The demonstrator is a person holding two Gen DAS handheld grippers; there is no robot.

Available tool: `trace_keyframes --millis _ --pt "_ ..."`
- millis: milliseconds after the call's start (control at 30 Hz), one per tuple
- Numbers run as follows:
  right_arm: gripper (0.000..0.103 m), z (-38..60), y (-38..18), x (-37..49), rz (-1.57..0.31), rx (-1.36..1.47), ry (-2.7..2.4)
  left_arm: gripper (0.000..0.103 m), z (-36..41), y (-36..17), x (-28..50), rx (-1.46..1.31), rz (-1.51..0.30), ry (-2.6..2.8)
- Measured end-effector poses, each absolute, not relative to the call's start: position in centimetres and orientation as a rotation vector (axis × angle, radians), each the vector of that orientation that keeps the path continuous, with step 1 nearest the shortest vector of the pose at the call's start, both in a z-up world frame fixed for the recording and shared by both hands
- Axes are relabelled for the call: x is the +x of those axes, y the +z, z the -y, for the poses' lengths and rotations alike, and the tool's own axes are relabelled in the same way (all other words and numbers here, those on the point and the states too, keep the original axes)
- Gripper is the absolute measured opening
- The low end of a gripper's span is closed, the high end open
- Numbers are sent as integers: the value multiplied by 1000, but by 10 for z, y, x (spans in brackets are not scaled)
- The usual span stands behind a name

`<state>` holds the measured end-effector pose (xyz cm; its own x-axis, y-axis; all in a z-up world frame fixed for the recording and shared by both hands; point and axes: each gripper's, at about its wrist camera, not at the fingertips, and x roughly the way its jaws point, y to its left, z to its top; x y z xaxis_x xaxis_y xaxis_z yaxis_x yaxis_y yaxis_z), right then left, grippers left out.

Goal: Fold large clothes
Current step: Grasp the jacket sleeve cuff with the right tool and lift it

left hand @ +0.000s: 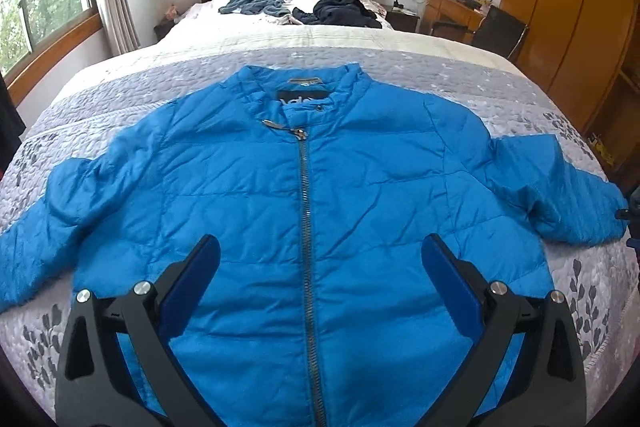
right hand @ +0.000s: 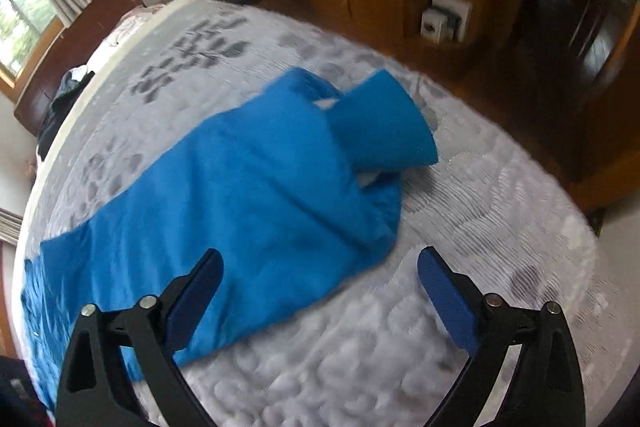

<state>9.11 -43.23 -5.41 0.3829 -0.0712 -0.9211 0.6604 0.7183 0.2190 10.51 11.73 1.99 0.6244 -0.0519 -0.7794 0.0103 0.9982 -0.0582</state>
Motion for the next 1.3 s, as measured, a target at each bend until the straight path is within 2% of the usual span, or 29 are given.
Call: trace_keyframes --millis 133,200,233,300,400,467,567,800,1067,1200,1300 --pt "90 439 -58 94 -1065 633 -503 100 -117 11 108 -45 -920 -31" --pt "72 439 -56 97 -1051 625 -506 100 -120 9 108 -53 -926 -30" --pt "68 441 -56 100 -1052 624 -507 100 -121 10 108 -56 -925 -31" --pt "46 443 -55 104 -1044 635 -482 100 -125 12 105 -52 -919 -29" --pt "26 443 -46 107 -1015 656 -446 100 -131 16 100 -50 -905 -29" --pt "21 439 -37 105 -991 645 -424 100 -138 19 96 -54 -892 -24" --pt "19 438 -24 100 -947 643 -412 100 -146 21 92 -59 -880 -13" --pt "16 447 -43 102 -993 676 -518 100 -172 18 88 -84 -890 10" --pt "13 372 54 107 -812 523 -394 100 -204 21 85 -123 -871 44" --pt "13 287 101 127 -765 390 -222 100 -215 18 85 -139 -876 48" --pt "13 227 115 139 -753 329 -109 100 -222 18 83 -140 -878 54"
